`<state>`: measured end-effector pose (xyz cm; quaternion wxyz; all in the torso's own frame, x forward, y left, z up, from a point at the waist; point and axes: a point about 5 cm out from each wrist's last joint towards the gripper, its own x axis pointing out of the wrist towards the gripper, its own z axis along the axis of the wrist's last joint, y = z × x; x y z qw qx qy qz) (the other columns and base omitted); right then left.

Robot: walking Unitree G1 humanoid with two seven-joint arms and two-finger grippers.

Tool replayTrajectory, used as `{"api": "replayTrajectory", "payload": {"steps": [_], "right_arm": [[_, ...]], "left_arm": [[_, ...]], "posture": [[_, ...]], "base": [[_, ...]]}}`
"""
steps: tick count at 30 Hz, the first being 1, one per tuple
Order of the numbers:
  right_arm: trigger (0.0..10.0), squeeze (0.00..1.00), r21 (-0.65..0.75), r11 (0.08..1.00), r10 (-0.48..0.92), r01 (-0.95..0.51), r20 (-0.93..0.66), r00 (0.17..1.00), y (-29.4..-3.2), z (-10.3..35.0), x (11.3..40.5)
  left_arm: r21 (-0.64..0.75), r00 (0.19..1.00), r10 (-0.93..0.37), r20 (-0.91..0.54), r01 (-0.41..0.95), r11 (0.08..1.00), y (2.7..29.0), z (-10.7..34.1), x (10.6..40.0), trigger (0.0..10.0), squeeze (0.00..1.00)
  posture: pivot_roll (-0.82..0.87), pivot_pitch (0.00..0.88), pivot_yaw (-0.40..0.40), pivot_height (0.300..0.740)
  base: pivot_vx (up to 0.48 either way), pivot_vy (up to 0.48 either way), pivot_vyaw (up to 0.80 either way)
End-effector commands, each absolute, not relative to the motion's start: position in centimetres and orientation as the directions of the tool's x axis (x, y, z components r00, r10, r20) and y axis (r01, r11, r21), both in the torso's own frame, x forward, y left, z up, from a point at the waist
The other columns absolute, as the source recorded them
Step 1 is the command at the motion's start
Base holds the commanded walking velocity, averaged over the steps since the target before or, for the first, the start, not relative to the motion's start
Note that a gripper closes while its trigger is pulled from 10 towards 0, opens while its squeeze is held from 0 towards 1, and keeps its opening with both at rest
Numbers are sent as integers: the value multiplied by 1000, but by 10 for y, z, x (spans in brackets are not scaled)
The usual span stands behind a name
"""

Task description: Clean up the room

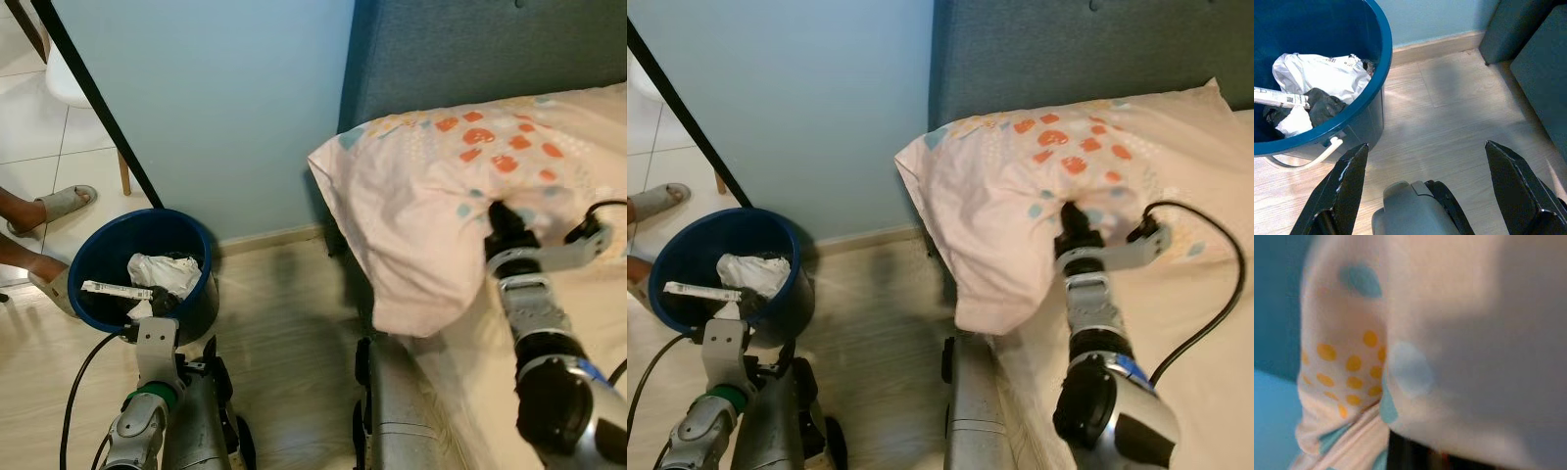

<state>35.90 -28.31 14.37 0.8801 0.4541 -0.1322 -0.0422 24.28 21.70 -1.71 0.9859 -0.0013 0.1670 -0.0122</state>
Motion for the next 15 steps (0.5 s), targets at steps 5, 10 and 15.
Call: {"api": "replayTrajectory", "payload": {"steps": [5,10,15], "right_arm": [[0,0,729,685,-306,-15,307,901,-320,203,364],[0,0,584,809,-460,70,553,695,-379,335,339],[0,0,541,838,-503,72,715,486,-402,401,302]], "left_arm": [[-9,938,-16,-347,14,1000,218,-20,239,10000,0],[-17,944,-24,-330,19,1000,214,-17,245,10000,0],[-19,948,-28,-316,24,1000,212,-16,246,10000,0]], "posture": [[-84,156,36,560],[-90,147,31,560],[-71,150,34,560]], "base": [[0,0,0],[0,0,0],[0,0,0]]}}
